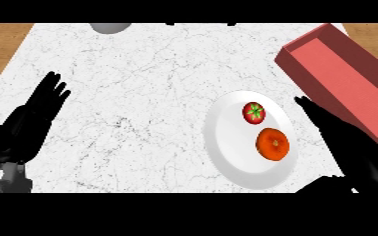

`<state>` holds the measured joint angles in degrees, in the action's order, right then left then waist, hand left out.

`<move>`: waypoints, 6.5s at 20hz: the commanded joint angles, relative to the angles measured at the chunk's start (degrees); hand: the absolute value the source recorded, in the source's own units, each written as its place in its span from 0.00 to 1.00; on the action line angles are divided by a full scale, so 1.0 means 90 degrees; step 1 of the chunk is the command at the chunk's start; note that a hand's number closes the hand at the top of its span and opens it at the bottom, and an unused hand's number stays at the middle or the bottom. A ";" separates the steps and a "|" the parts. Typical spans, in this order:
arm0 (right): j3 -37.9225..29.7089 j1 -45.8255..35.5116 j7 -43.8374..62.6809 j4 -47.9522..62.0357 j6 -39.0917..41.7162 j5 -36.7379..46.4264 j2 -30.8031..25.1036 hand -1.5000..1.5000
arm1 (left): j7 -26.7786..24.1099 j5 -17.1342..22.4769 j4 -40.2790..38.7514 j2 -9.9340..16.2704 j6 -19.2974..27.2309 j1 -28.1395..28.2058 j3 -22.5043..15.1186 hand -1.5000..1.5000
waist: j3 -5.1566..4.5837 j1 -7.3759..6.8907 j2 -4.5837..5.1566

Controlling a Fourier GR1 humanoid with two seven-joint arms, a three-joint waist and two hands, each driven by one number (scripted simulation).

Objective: Pick the squash from the plate and place it in the cardboard box

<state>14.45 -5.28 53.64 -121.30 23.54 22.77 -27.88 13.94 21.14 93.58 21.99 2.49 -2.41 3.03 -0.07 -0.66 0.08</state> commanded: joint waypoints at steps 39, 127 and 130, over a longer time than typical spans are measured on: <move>0.0046 -0.0477 -0.0420 0.1824 0.1087 0.2162 0.1753 0.00 | 0.0233 -0.0766 0.0030 -0.0838 -0.0678 0.0005 0.0738 0.50 | 0.0007 0.0070 -0.0010; -0.3085 -0.4169 -0.3426 0.4270 -0.0588 0.4054 0.0077 1.00 | 0.0632 -0.1175 0.0610 -0.1263 -0.0984 0.0081 0.1030 0.50 | 0.0009 0.0019 -0.0002; -0.3064 -0.4211 -0.3744 0.4920 -0.0984 0.4171 -0.0011 1.00 | 0.0126 -0.1112 -0.0180 -0.1178 -0.1180 -0.0166 0.1234 0.50 | 0.0007 0.0027 0.0008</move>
<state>-11.68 -41.89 24.58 -84.20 18.02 60.57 -25.58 17.27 11.25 95.45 11.11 -7.45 -2.49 13.46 0.01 -0.37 0.08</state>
